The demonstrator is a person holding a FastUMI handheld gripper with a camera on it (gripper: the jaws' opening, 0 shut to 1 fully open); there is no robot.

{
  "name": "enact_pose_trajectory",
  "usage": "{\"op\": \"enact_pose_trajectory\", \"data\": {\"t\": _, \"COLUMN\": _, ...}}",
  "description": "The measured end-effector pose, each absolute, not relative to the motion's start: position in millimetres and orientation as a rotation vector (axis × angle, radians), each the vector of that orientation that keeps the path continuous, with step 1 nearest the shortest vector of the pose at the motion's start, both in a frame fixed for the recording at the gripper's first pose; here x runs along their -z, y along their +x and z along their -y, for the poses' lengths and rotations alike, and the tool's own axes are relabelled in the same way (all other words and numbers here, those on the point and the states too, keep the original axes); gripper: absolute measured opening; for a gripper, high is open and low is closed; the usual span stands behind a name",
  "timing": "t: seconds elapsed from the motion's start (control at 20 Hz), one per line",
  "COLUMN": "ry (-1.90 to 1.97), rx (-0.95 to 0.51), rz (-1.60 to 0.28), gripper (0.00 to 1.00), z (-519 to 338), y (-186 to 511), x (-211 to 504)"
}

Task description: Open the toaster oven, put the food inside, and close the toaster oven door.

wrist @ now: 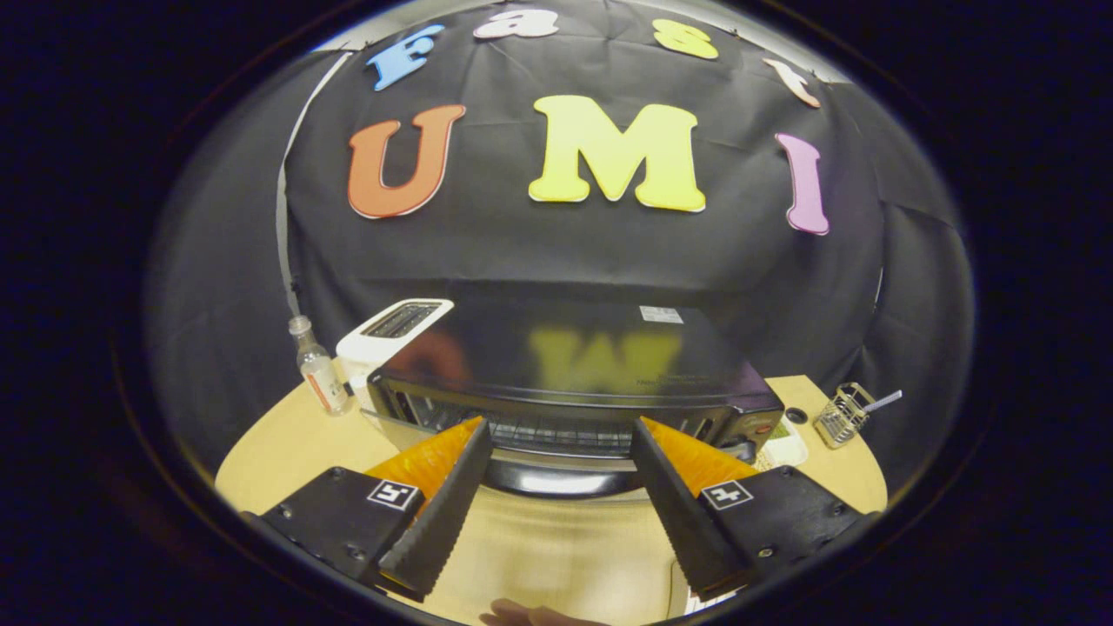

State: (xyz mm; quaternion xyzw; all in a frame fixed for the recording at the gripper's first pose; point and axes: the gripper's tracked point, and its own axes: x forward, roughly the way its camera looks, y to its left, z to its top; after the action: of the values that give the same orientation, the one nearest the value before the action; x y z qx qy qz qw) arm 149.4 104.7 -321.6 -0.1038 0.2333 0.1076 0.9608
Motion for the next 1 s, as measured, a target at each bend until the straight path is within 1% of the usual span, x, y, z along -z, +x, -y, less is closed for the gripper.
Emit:
{"op": "enact_pose_trajectory", "data": {"t": 0.3, "ry": -0.262, "rx": -0.203, "rz": -0.588, "gripper": 1.00, "z": -93.7, "y": 108.2, "x": 341.1}}
{"op": "enact_pose_trajectory", "data": {"t": 0.6, "ry": -0.286, "rx": -0.206, "rz": -0.634, "gripper": 1.00, "z": -86.7, "y": 81.1, "x": 360.7}}
{"op": "enact_pose_trajectory", "data": {"t": 0.8, "ry": -0.288, "rx": -0.214, "rz": -0.750, "gripper": 1.00, "z": -80.2, "y": 56.1, "x": 391.9}}
{"op": "enact_pose_trajectory", "data": {"t": 1.0, "ry": -0.272, "rx": -0.257, "rz": -0.910, "gripper": 1.00, "z": -74.3, "y": 40.1, "x": 436.3}}
